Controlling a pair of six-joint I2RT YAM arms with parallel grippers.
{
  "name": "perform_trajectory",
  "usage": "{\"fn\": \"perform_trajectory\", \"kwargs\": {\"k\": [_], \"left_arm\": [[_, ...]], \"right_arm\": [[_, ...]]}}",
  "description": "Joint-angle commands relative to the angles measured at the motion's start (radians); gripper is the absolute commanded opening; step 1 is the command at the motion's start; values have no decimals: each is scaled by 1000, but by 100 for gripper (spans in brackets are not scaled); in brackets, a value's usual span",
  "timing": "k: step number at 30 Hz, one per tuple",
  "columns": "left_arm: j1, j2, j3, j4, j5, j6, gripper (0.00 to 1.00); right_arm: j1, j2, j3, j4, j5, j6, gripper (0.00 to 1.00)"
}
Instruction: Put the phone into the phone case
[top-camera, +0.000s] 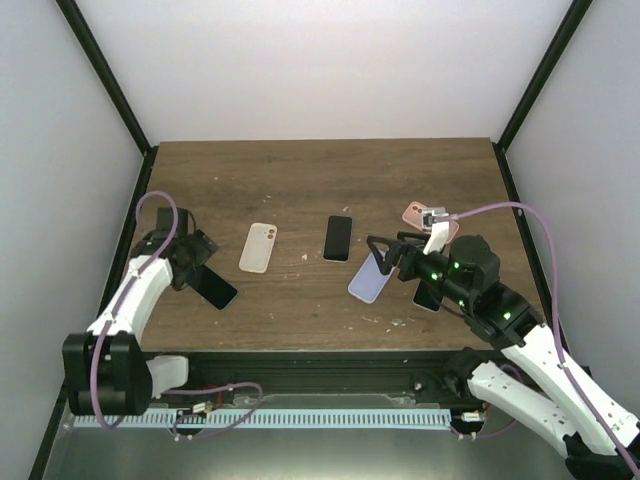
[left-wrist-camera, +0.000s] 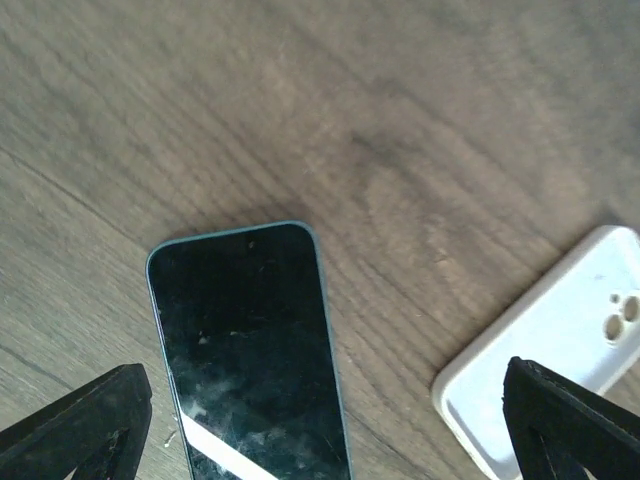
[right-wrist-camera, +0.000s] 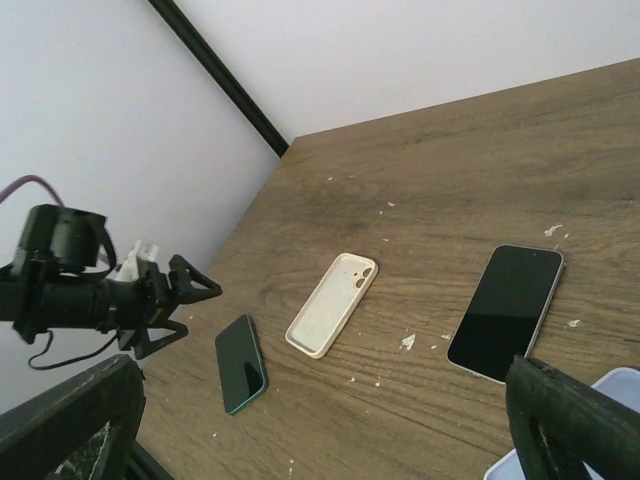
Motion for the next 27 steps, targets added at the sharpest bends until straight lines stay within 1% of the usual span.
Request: {"fn": "perform_trajectory", "kwargs": {"k": [1,4,7,10,15,19,27], "left_arm": [[7,101,-3,-2,-15,-109,97],[8,203,14,0,-7,-93,97],[8,255,8,13,6,-101,96],[6,279,-6,16,12,-114,95],[4,287,-13,0,-33,-128,95],[2,305,-11,-19,-38,-149,95],[-51,354,18,-14,-43,-158,93]], "right_arm": [[10,-12,-4,31,-22,-14,100],[9,-17,-7,29,-31,-13,100],[9,-27,-9,24,-37,-16,100],[10,-37,-11,12,-20,-23,100],[9,-44,-9,2,-6,-32,100],[10,-40,-9,6,-4,-34,100],[9,-17,-27,22,-34,1,100]]}}
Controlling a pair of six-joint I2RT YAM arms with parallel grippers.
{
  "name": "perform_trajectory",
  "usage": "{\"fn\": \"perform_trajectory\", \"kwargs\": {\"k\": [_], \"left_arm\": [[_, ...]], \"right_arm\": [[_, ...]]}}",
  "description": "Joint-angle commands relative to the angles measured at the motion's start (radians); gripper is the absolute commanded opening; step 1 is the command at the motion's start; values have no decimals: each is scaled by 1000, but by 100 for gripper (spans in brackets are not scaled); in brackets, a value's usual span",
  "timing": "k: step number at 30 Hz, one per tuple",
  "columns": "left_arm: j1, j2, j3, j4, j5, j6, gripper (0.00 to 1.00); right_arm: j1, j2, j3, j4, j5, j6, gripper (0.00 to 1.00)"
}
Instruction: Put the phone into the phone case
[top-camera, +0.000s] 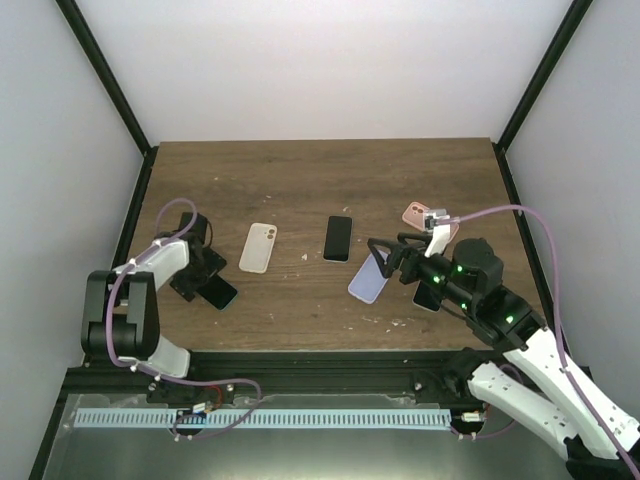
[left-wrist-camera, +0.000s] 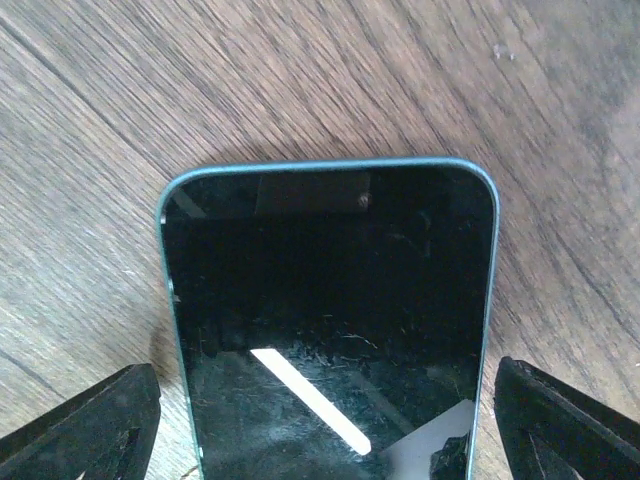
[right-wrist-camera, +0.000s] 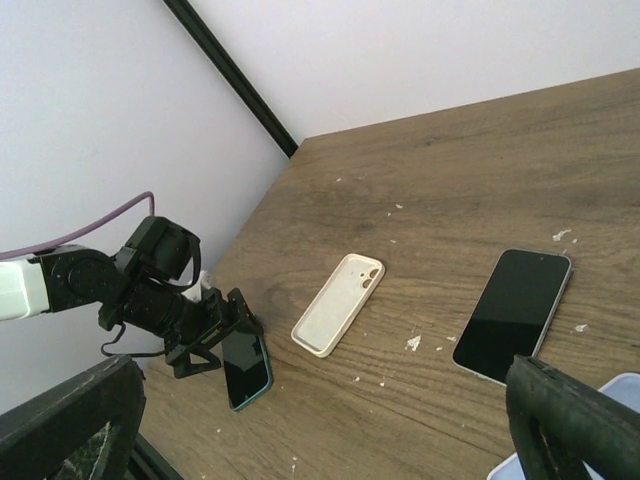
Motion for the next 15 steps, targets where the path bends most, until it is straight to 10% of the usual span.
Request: {"fn": "perform_trajectory", "kwargs": {"k": [1,15], "left_arm": [[-30,31,23,-6,-9,-23,92],[-127,50,14,0,29,-56,80]], "right_arm": [[10,16,-17,18,-25,28,100],[11,72,-52,73,-118,80,100]]}}
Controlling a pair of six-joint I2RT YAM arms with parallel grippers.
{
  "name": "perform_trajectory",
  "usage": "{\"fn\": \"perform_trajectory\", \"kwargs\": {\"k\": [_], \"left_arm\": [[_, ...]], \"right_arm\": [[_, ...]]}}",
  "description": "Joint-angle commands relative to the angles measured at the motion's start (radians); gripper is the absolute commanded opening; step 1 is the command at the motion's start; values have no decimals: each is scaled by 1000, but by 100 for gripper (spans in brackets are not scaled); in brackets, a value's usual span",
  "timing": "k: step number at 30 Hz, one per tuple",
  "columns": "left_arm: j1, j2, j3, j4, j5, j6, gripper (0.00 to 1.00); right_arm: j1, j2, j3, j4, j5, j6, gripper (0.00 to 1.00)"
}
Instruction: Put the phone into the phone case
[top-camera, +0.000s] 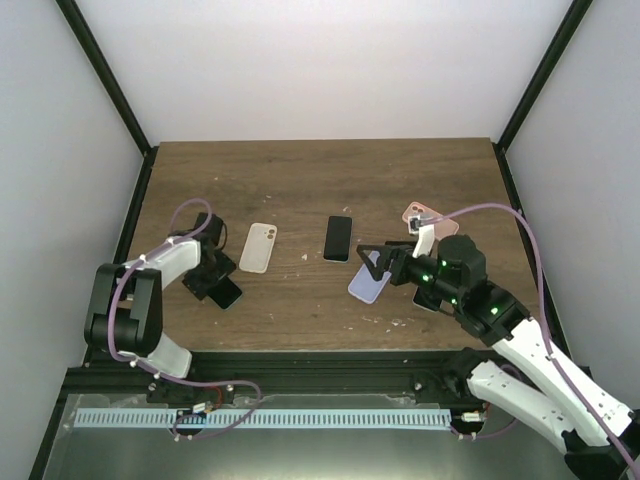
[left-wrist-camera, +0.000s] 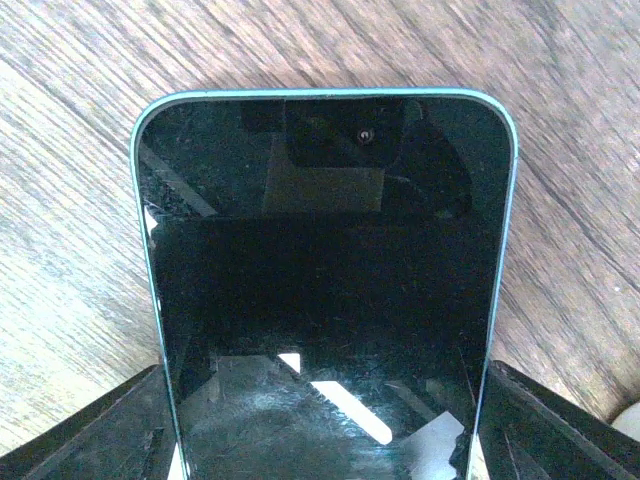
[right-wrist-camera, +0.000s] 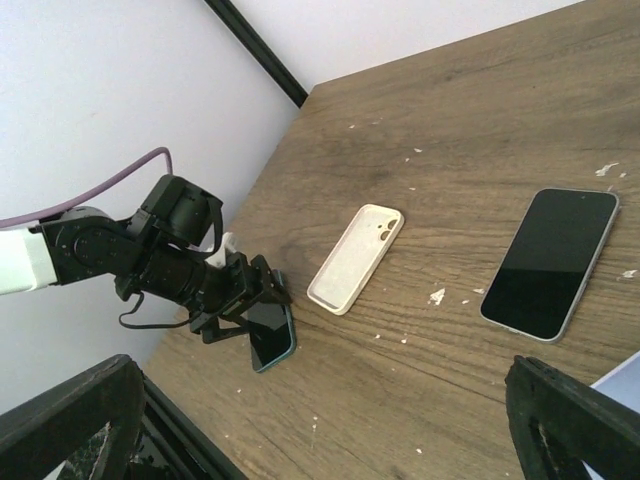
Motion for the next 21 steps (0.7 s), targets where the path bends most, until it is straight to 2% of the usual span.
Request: {"fn": "perform_trajectory", "kwargs": {"k": [1,9,12,16,21], "left_arm": [[-22,0,-3,6,39,-20,80],[-67,-97,-34,8,63,-7,72],[-96,-130,-58,21,85,-2,70],[-140,-185,-77,24,97,-13,68],[-200,-256,-75,22,122,-26,67]], "right_arm": [[10,15,-4,43,-33,24,100],[10,57,-24,76,-54,36,100],[10,92,-42,112,-117,31,98],[34,169,-61,175,-187,59,87],[149,339,-83,308,-163,107,71]]}}
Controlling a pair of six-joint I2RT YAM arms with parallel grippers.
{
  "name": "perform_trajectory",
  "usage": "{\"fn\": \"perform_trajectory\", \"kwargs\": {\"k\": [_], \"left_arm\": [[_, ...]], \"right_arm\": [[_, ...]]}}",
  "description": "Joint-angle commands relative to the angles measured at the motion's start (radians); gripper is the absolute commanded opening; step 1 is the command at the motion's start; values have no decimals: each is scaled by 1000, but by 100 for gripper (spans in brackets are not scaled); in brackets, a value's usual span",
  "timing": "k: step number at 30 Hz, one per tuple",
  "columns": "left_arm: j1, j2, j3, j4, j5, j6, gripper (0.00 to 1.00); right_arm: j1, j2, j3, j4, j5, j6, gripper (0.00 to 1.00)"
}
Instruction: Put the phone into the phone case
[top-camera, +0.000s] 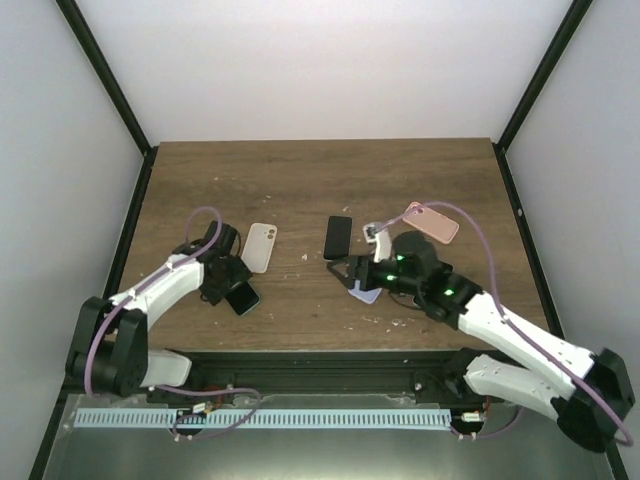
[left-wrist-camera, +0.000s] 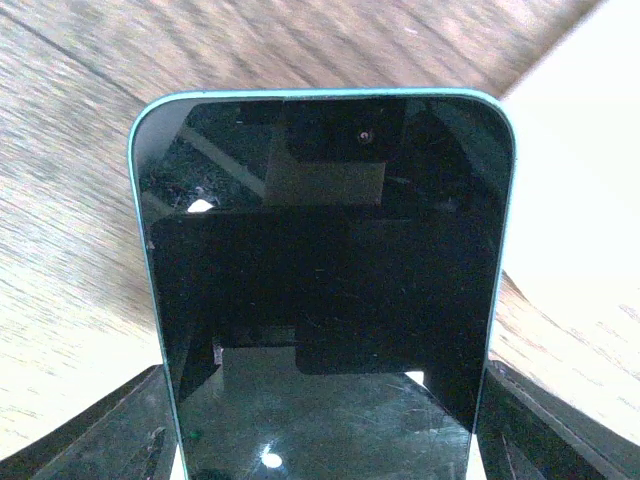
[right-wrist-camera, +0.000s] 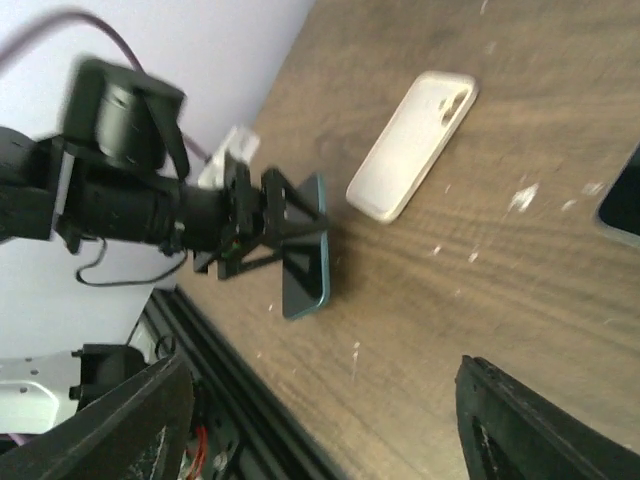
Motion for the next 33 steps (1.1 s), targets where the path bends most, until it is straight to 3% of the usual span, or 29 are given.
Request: {"fn": "perform_trajectory", "kwargs": {"k": [1,8,15,23,33], "left_arm": [[-49,-77,10,12,41,-19,67],[-90,-175,15,18,112,-23,66],[-97,-247,-9,36,164,-19,64],[-97,-283,-34,65,213,-7,64],[-97,-295,-45,80,235,-1,64]], "right_arm": [[103,159,-11,158,-27,54,66],[200,523,117,284,-127,40,42],[200,723,187,423,-267,84,45],[202,826,259,447,-335,104,43],[202,877,275,467,-389,121,10]]}}
